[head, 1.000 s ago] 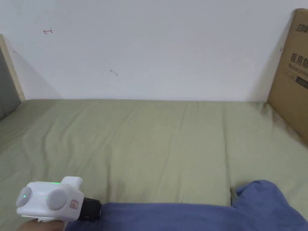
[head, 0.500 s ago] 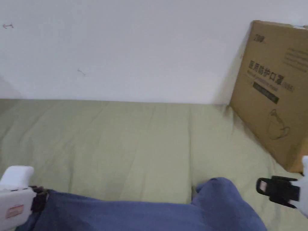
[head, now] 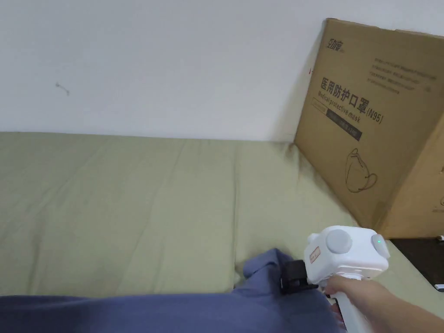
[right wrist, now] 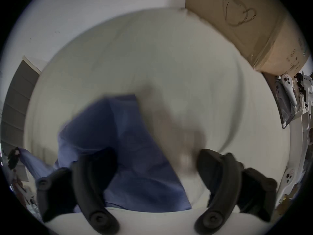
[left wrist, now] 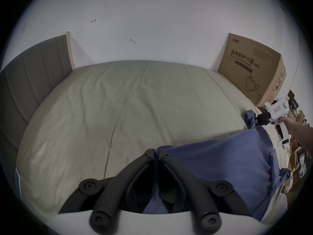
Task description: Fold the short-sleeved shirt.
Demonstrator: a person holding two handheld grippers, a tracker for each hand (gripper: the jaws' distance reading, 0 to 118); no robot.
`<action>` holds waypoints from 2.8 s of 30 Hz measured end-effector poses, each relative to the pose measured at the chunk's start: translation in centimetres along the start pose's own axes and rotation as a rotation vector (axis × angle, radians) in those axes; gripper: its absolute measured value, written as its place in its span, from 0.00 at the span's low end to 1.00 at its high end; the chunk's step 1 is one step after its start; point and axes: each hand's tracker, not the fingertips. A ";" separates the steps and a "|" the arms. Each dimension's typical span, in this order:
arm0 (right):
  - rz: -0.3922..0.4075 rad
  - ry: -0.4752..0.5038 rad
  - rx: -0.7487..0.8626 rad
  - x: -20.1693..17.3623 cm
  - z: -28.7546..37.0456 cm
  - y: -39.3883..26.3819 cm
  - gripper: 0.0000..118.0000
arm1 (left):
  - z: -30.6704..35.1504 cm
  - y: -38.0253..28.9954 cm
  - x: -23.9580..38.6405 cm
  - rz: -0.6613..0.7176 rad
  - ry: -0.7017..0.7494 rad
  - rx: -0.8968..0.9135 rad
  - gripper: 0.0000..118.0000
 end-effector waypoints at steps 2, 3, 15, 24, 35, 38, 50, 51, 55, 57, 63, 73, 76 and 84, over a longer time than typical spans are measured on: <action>0.064 0.023 0.084 -0.7 1.8 -0.4 0.65 | -0.1 0.0 0.1 0.000 0.000 -0.024 0.05; 0.094 0.020 0.085 -1.1 2.6 -0.5 0.59 | 0.0 0.0 0.3 -0.001 0.003 -0.028 0.05; 0.004 0.228 0.392 2.5 20.5 -7.8 0.02 | 10.0 2.6 2.1 0.017 -0.017 0.077 0.05; 0.019 0.249 0.615 4.9 37.6 -12.3 0.02 | 22.9 7.7 4.6 -0.017 -0.022 0.278 0.05; 0.057 0.186 0.830 3.1 49.2 -4.5 0.02 | 27.9 18.3 5.6 -0.026 0.032 0.411 0.05; 0.022 0.176 0.870 1.8 49.9 -1.1 0.02 | 26.8 21.4 5.1 0.000 0.043 0.449 0.05; 0.018 0.030 1.010 -3.6 49.3 13.0 0.02 | 16.9 31.8 2.8 0.040 0.124 0.518 0.05; 0.018 0.020 1.024 -3.8 49.3 13.6 0.02 | 16.3 32.2 2.7 0.043 0.130 0.530 0.05; 0.048 -0.043 1.098 -5.4 49.4 16.2 0.02 | 13.8 34.0 2.2 0.037 0.155 0.550 0.05; 0.053 -0.061 1.138 -6.1 49.4 16.6 0.02 | 13.0 34.1 2.1 0.025 0.171 0.566 0.05; 0.059 -0.095 1.251 -7.5 46.7 16.5 0.02 | 10.2 32.9 2.0 0.039 0.197 0.611 0.05; 0.027 0.023 0.728 -4.3 20.9 2.1 0.02 | 0.2 13.5 4.3 0.132 0.051 0.241 0.05; -0.042 0.068 0.485 -1.9 13.0 -7.1 0.02 | -0.7 3.3 5.4 0.101 -0.001 0.043 0.05; 0.090 0.167 0.260 4.2 14.0 -28.7 0.02 | 7.6 -14.3 4.8 0.038 -0.079 -0.147 0.05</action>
